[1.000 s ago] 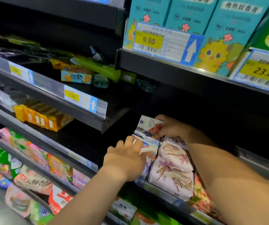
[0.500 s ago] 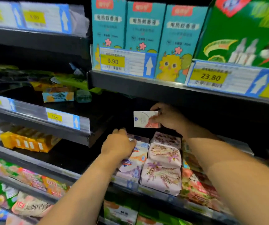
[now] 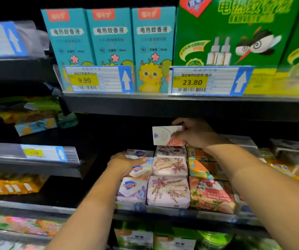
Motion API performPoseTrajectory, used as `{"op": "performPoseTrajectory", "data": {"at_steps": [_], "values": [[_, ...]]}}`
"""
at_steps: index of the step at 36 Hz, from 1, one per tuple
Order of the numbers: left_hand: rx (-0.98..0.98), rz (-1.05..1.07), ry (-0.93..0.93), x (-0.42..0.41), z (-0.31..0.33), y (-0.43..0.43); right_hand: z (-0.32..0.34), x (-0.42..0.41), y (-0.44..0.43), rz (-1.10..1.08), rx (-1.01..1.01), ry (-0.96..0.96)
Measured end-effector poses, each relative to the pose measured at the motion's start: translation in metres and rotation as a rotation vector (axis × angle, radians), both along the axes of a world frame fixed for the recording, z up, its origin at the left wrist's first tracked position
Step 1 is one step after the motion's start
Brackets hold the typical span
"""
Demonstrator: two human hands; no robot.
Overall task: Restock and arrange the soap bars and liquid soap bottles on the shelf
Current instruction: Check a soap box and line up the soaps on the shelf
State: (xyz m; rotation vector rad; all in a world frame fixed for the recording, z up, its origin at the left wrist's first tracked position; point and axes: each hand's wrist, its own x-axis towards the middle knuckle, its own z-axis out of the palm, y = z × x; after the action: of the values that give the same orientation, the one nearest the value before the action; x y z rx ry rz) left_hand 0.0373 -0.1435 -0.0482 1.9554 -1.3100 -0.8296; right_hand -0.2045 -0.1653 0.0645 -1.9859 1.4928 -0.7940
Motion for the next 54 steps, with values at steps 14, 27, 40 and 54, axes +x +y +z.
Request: {"op": "performPoseTrajectory", "data": {"at_steps": [14,27,40,54], "values": [[-0.373,-0.025,0.089,-0.006,0.018,0.013,0.000,-0.004,0.015,-0.090,-0.016,-0.109],[-0.667,0.116,0.330,-0.055,0.070,0.062,0.007,-0.059,0.098,-0.194,-0.047,-0.422],[-0.373,-0.212,0.467,-0.182,0.096,0.099,-0.013,-0.197,0.192,-0.452,-0.025,-0.533],[-0.234,-0.457,0.264,-0.329,0.115,0.074,-0.043,-0.354,0.208,-0.613,0.205,-0.482]]}}
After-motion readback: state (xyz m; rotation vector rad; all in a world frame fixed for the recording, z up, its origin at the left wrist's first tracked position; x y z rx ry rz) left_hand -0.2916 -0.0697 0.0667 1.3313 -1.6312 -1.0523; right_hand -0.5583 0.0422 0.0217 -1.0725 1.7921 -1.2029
